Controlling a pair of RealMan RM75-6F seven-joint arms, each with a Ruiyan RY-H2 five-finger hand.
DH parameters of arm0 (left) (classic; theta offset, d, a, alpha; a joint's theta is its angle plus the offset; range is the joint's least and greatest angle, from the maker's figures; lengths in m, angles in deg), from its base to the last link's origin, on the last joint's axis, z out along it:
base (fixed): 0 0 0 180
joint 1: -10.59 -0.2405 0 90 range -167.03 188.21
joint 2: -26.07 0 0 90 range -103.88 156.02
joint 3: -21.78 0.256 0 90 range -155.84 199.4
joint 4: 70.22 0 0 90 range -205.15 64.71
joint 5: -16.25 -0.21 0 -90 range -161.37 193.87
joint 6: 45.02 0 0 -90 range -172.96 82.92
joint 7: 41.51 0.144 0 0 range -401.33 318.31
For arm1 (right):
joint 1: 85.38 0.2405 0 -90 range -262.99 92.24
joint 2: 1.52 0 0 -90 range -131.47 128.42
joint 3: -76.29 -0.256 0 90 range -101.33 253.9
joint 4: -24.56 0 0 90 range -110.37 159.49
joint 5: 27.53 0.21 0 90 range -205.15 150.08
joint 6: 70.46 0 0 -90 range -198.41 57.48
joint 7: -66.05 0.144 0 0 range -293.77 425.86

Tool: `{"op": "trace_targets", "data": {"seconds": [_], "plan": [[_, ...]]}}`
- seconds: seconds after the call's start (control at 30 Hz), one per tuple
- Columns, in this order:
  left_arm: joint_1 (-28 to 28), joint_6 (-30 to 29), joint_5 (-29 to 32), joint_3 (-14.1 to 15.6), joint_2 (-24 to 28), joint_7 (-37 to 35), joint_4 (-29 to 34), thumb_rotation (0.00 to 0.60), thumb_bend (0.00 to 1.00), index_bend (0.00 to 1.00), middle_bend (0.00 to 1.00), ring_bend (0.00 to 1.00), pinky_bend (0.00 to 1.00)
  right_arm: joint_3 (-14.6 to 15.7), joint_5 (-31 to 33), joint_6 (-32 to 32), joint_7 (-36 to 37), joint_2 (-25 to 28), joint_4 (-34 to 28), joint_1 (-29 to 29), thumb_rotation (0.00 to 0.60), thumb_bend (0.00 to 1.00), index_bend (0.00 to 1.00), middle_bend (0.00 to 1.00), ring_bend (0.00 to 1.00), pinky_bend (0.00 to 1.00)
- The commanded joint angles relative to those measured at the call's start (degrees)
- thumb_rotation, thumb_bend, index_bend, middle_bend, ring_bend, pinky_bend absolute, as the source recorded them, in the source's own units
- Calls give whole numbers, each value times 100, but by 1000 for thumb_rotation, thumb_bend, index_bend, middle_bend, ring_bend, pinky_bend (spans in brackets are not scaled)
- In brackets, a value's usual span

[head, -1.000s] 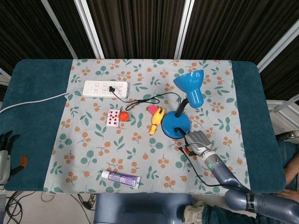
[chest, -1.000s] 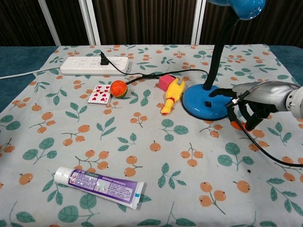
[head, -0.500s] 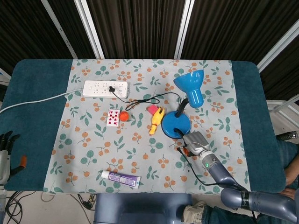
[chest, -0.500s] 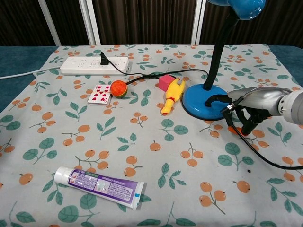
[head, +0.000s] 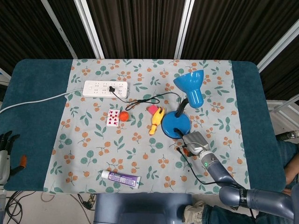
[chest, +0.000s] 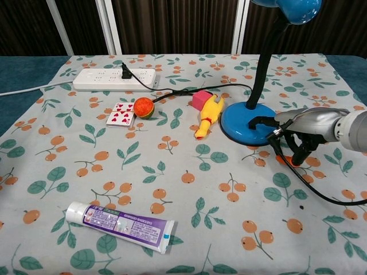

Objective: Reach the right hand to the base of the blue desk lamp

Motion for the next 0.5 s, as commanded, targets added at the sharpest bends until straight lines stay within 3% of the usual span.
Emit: {"op": "trace_targets", "data": {"seconds": [0.03,0.3,0.5], "plan": [[0,2,3,0,2,-1,4,600,426,164,36,0,35,63,177,105,-90,37,15,105,600,508,13,517,615,922],[-20,-28,-1,1,14,-25,24,600,426,164,36,0,35,82,582,180,-180,210,-5,341,600,507,13,521,615,948],[-14,-10,9,5,16,-13,26,600,426,164,36,0,34,78,85,-494,13,708,-797,75,600,508,10,503,571,964]]}}
